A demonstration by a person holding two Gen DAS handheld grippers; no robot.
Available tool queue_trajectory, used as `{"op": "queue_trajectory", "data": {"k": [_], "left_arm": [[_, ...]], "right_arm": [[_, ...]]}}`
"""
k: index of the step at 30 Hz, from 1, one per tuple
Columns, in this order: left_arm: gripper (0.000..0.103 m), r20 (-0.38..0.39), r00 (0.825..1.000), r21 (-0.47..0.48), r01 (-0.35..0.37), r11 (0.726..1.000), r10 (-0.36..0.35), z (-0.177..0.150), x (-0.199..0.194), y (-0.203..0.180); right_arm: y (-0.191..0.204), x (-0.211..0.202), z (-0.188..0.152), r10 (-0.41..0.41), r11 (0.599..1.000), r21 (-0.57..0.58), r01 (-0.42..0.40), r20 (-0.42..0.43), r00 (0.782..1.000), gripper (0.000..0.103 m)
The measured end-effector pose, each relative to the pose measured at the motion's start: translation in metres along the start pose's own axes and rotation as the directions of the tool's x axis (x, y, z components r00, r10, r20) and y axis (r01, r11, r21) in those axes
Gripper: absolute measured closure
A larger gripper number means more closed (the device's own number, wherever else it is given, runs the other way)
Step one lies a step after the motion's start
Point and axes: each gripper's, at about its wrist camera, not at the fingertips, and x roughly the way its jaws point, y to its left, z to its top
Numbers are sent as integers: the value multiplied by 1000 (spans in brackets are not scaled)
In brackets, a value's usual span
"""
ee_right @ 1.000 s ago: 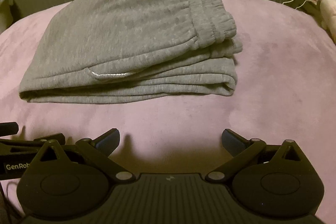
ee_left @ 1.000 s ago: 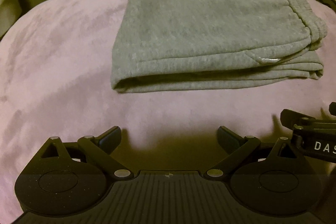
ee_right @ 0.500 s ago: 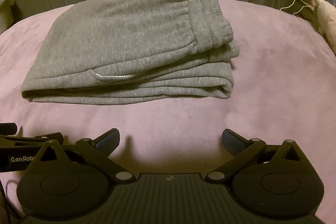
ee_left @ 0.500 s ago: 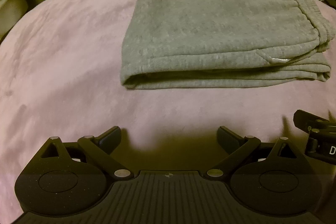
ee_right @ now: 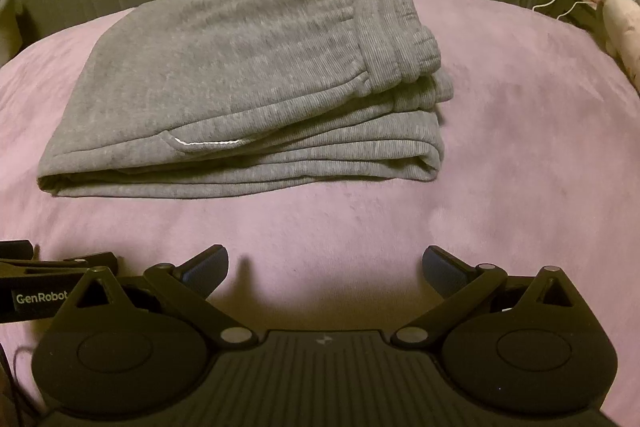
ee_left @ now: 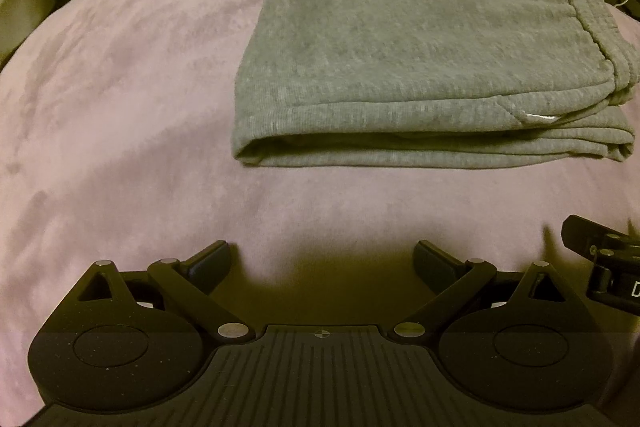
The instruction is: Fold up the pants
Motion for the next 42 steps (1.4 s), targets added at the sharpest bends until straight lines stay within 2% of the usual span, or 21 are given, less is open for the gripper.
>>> {"op": "queue_trajectory", "data": {"k": [42], "left_arm": [[2, 1, 1000, 12, -5, 1000, 5, -4, -1, -3]], "right_arm": [[0, 3, -2, -3, 1000, 10, 3, -17, 1000, 0]]}}
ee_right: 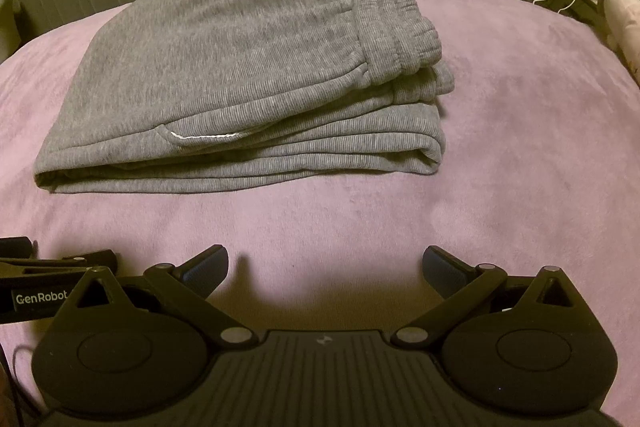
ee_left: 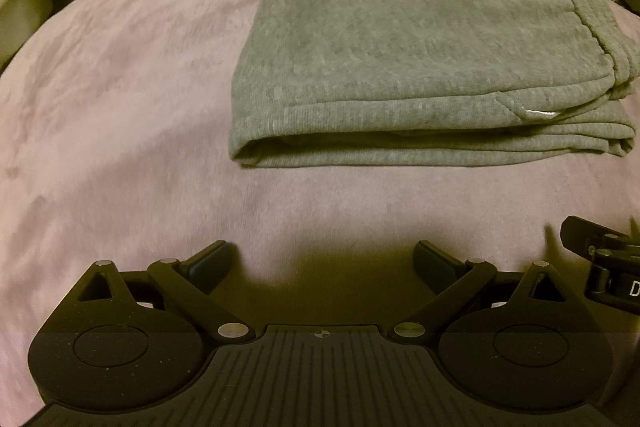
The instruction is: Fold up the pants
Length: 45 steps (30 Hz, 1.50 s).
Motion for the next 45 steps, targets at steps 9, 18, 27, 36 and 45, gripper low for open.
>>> {"op": "queue_trajectory", "data": {"k": [9, 18, 27, 36, 45], "left_arm": [[2, 3, 1000, 5, 1, 1000, -1, -1, -1, -1], [2, 10, 1000, 15, -2, 1000, 2, -1, -1, -3], [2, 19, 1000, 18, -7, 1000, 7, -1, -2, -3], [2, 30, 1000, 9, -3, 1000, 3, -1, -4, -1], [2, 39, 999, 8, 3, 1000, -4, 1, -8, 0]], "right_arm": [[0, 0, 0, -1, 1000, -1, 1, -1, 1000, 0], [1, 1, 0, 1, 1000, -2, -1, -3, 1000, 0], [0, 1, 0, 4, 1000, 2, -4, -2, 1000, 0], [1, 1, 0, -2, 1000, -6, 2, -2, 1000, 0], [1, 0, 0, -9, 1000, -16, 9, 1, 1000, 0]]}}
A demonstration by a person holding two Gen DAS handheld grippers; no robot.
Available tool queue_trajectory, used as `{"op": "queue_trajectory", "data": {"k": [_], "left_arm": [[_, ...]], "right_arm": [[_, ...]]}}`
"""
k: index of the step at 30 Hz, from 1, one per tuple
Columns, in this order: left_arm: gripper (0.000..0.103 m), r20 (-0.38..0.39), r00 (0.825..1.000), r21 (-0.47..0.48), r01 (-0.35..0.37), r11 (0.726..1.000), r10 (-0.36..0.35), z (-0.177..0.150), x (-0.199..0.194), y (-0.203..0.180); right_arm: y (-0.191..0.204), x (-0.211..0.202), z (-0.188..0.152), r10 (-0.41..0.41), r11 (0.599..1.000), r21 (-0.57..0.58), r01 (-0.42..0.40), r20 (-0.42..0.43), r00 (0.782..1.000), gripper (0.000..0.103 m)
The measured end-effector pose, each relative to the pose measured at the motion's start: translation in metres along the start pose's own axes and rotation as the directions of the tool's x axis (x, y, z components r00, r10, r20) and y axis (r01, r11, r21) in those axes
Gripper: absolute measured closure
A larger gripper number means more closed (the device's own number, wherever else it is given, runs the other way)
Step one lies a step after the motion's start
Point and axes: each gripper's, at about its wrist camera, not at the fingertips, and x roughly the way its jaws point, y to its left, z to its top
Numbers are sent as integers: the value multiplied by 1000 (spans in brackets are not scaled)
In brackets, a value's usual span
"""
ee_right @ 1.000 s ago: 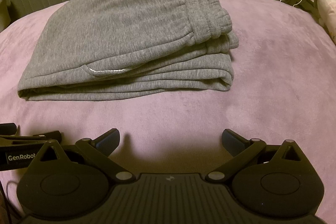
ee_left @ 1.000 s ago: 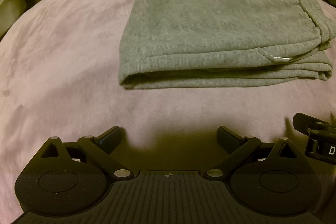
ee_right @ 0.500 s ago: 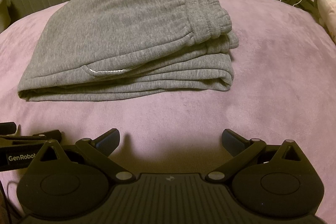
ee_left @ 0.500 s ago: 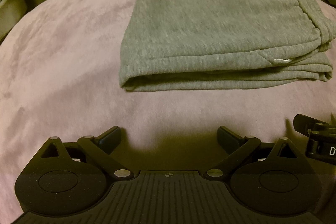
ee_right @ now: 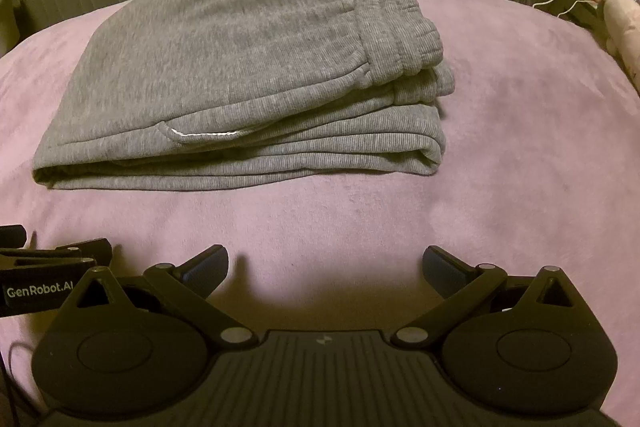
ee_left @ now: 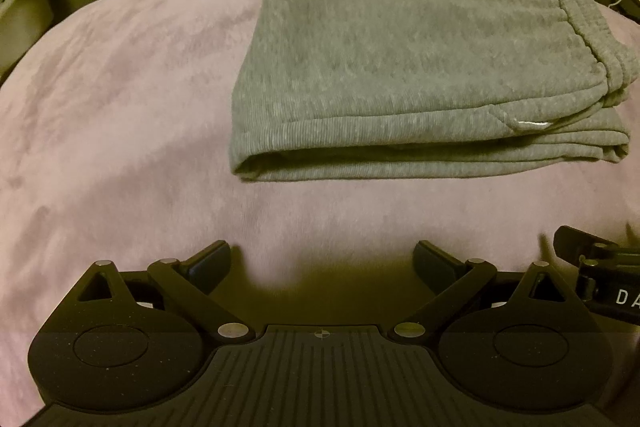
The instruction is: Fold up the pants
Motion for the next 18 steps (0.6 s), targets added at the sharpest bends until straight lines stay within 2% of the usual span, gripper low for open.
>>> {"op": "queue_trajectory", "data": {"k": [7, 14, 18], "left_arm": [[2, 3, 1000, 3, 0, 1000, 0, -1, 0, -1], [2, 63, 998, 3, 2, 1000, -2, -1, -6, 0], [2, 59, 998, 9, -13, 1000, 12, 2, -6, -3]], "right_arm": [[1, 0, 0, -2, 1000, -2, 2, 1, 1000, 0], [0, 0, 0, -1, 1000, -3, 1, 3, 1000, 0], [0, 0, 0, -2, 1000, -5, 2, 4, 1000, 0]]}}
